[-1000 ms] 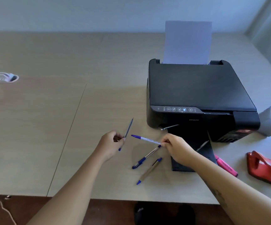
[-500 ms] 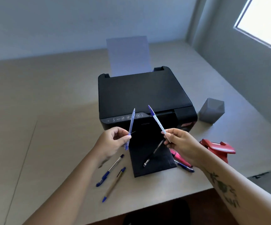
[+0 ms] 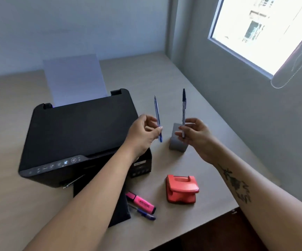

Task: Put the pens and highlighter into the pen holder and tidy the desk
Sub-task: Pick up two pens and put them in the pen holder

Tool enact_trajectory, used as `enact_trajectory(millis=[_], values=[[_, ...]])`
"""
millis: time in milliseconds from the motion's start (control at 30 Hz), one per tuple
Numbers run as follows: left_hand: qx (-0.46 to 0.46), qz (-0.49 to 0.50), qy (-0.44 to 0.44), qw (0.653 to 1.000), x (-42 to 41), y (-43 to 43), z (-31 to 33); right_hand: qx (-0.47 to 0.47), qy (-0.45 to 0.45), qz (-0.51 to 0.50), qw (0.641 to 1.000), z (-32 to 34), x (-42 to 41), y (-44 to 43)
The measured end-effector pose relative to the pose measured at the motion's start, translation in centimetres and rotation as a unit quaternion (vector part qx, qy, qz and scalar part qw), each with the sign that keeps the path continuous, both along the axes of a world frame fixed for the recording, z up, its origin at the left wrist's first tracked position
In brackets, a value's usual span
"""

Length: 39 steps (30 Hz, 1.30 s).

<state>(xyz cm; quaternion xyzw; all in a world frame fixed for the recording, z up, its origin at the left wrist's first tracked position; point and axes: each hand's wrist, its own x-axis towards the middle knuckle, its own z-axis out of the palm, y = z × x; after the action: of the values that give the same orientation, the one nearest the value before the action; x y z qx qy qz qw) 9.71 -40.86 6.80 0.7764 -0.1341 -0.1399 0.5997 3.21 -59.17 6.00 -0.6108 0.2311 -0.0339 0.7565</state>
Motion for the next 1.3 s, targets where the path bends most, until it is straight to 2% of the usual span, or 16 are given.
enact_trajectory(millis=[133,300,400,600,867,1100,1300], values=[[0.04,0.03,-0.01,0.999,2.3,-5.9,-1.1,-0.053,-0.002,-0.012,0.999,-0.8,2.9,-4.3],[0.105,0.064,0.005,0.992,3.6,-9.8,-3.5,-0.159,0.062,-0.024,0.985,-2.7,4.5,-6.5],[0.151,0.06,0.01,0.987,4.2,-11.1,-5.2,-0.189,0.087,-0.024,0.978,-4.4,4.9,-7.5],[0.194,0.055,0.014,0.979,4.2,-12.5,-8.3,-0.195,0.135,-0.007,0.972,-8.2,4.8,-7.8],[0.212,0.037,-0.023,0.976,3.8,-12.6,-9.4,-0.191,0.133,-0.017,0.972,-10.8,4.4,-7.6],[0.196,0.046,-0.037,0.979,3.4,-11.6,-7.8,-0.187,0.131,-0.04,0.973,-8.7,3.6,-7.8],[0.183,0.051,-0.097,0.977,3.0,-9.6,-3.2,-0.201,0.087,-0.054,0.974,-3.5,3.4,-7.2]])
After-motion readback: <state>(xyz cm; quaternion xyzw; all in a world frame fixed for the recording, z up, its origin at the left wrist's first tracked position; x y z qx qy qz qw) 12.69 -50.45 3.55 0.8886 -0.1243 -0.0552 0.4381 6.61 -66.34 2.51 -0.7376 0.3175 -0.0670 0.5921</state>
